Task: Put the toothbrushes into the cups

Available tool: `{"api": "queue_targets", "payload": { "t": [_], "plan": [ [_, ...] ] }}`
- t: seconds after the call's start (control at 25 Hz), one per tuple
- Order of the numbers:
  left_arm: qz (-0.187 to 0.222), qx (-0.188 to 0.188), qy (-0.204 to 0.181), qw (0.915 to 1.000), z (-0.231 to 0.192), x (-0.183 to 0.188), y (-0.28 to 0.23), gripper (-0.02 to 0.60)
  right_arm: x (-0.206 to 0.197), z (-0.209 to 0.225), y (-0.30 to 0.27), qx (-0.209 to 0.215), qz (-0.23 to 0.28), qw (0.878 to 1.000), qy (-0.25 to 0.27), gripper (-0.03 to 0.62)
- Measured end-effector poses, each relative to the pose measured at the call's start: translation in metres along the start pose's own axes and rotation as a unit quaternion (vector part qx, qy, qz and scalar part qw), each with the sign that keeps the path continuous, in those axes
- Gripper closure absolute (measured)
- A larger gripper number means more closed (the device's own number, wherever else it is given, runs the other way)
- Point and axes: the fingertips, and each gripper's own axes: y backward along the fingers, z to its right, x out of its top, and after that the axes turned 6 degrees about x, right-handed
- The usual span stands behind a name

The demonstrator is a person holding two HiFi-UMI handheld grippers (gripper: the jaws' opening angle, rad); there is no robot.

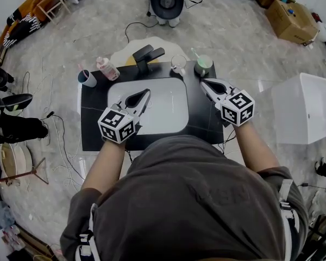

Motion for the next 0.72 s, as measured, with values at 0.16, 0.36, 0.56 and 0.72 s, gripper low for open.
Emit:
{"api": "queue_targets", "payload": {
  "t": [0.16,0.36,0.56,0.72],
  "plan": [
    [-0.001,-0.001,0.0,1.0,0.0006,-0.0002,0.0007,0.575,-0.0006,0.0,0.0011,-0.002,-0.004,1.0,0.003,0.603],
    [-0.002,-0.002,0.002,1.0,0.0001,-0.0015,0.0015,0.575,-0.0015,-0.0008,0.0022,-0.001,-0.005,1.0,0.002,0.603],
    [-0.003,-0.004,0.003,1.0,0.0019,-0.0014,0.0035,0.575,-0.0012,-0.0038,0.0026,0.0,-0.006,1.0,0.002,0.605],
    [-0.001,-0.003,0.005,1.0,0.0026,-0.0017,0.005,0.575,-0.0009,-0.0055,0.0028,0.002,-0.006,1.0,0.004,0.605]
  ]
}}
